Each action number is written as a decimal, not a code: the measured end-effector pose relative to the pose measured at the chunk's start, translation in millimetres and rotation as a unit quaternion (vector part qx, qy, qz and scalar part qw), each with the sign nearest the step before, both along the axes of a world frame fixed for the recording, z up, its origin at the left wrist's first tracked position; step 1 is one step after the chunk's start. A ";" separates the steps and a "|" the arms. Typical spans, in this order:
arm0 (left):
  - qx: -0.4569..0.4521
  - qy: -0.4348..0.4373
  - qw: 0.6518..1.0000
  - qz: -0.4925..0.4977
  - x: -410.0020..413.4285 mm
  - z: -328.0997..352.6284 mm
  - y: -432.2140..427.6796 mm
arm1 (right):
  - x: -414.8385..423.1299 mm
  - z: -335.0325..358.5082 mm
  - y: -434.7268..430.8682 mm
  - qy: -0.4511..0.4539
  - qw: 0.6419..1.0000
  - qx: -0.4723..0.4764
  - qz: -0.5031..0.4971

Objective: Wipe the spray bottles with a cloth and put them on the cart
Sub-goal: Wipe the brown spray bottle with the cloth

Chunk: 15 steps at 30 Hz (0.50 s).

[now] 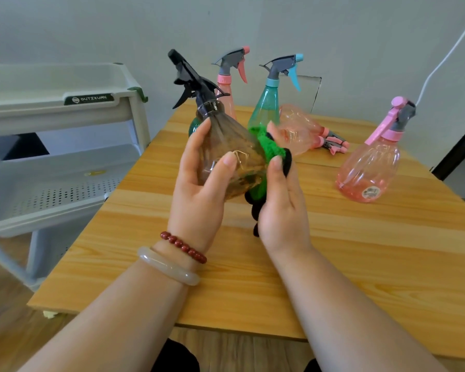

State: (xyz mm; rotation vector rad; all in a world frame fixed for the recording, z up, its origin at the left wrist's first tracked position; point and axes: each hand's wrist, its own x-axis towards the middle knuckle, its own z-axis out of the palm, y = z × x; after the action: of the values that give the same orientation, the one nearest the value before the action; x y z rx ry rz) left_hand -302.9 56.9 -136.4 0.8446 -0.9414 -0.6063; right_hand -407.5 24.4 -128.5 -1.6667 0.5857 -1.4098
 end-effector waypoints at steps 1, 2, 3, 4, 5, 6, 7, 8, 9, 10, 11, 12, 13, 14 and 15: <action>-0.003 0.006 1.000 0.001 -0.2 0.9 0.5 | -0.4 -0.3 0.3 -0.004 0.998 0.060 0.014; -0.004 -0.002 1.000 0.007 -0.2 2.3 0.9 | -1.6 -1.8 -2.0 -0.002 0.996 0.092 0.022; -0.003 -0.022 1.000 0.016 -0.4 3.6 1.5 | -2.8 -3.8 -4.6 0.003 0.993 0.116 0.026; 0.000 -0.038 0.999 0.022 -0.5 4.0 1.7 | -3.1 -5.0 -5.9 0.001 0.991 0.130 0.031; 0.005 -0.053 0.998 0.023 0.0 2.8 1.2 | -1.9 -4.2 -5.6 -0.010 0.991 0.129 0.032; 0.011 -0.072 0.997 0.028 0.5 1.7 0.5 | -1.4 -4.0 -5.1 -0.026 0.993 0.114 0.023; 0.019 -0.091 0.995 0.034 0.7 1.5 0.5 | -1.6 -4.7 -4.7 -0.039 0.994 0.097 0.014; 0.025 -0.103 0.994 0.035 1.4 0.8 0.0 | -2.7 -4.8 -4.0 -0.048 0.996 0.070 0.009; 0.029 -0.102 0.994 0.023 1.4 0.8 -0.3 | -3.3 -5.9 -5.1 -0.047 0.998 0.036 0.005; 0.031 -0.091 0.995 0.002 1.5 0.9 -0.6 | -4.5 -5.1 -6.1 -0.035 0.999 0.002 -0.003; 0.031 -0.079 0.996 -0.022 1.6 0.8 -0.5 | -5.6 -5.5 -8.2 -0.017 0.999 -0.037 -0.016; 0.031 -0.065 0.996 -0.042 2.0 0.4 -0.2 | -7.2 -4.4 -9.5 0.006 0.996 -0.085 -0.030; 0.031 -0.052 0.997 -0.057 2.1 0.2 0.6 | -8.1 -4.4 -11.0 0.034 0.989 -0.140 -0.044; 0.030 -0.042 0.997 -0.065 2.3 0.3 1.8 | -8.4 -4.5 -11.2 0.065 0.977 -0.194 -0.056; 0.029 -0.035 0.997 -0.066 3.0 0.6 2.5 | -7.9 -5.3 -11.5 0.089 0.966 -0.236 -0.065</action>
State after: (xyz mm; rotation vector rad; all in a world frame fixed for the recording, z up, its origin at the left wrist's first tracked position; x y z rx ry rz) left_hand -299.9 59.4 -135.9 0.8645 -1.0530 -0.7243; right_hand -415.3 12.8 -133.8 -2.1821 0.4883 -1.5906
